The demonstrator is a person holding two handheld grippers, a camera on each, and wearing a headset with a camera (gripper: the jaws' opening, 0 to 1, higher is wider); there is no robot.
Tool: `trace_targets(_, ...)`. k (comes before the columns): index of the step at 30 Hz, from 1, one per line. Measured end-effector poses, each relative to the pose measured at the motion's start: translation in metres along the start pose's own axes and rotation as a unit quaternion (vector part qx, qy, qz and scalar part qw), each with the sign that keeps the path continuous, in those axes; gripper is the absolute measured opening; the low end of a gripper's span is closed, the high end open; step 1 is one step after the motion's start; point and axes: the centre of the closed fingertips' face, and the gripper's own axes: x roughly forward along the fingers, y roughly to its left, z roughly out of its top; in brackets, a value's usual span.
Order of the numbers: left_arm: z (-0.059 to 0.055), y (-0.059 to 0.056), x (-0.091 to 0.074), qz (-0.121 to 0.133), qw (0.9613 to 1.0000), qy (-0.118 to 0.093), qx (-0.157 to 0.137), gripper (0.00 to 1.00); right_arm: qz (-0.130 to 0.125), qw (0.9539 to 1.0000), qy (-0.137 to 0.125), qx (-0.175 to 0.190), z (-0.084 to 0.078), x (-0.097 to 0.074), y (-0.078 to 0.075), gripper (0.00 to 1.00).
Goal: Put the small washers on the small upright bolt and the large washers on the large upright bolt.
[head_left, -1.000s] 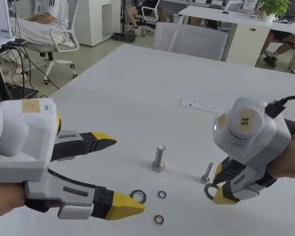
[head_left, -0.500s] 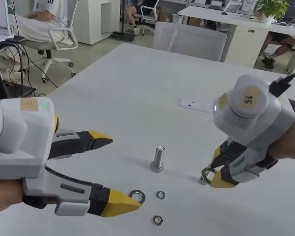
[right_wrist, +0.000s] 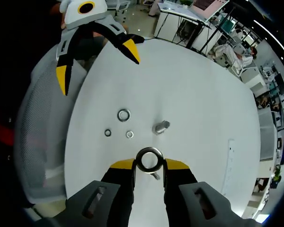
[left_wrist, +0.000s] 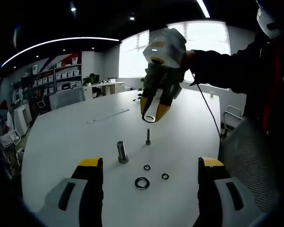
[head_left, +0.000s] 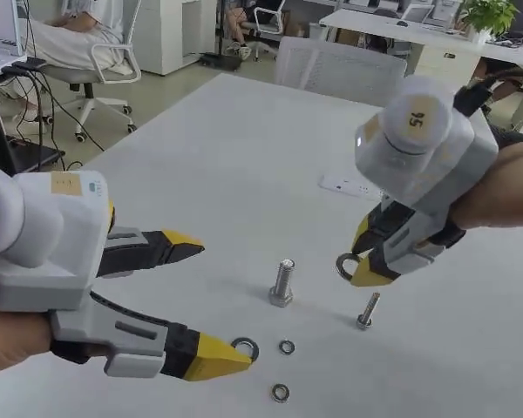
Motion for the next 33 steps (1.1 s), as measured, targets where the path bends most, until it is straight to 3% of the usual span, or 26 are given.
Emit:
trace_targets(4,-0.001,0.002,0.003,-0.001,1.0,0.001,0.0,0.82,0.001,1.0,-0.004,-0.008,0.012,0.003,-0.006,0.24)
trace_targets(17,-0.009,0.007,0.007,0.0,1.0,0.006,-0.007,0.82,0.011,0.9995,0.0,-0.028,0.03,0.025,-0.026,0.24)
trace_targets(33,-0.018,0.007,0.014,-0.001,0.9998,0.011,-0.017,0.82,0.029,0.9987,0.01,-0.04,0.035,0.055,-0.032,0.24)
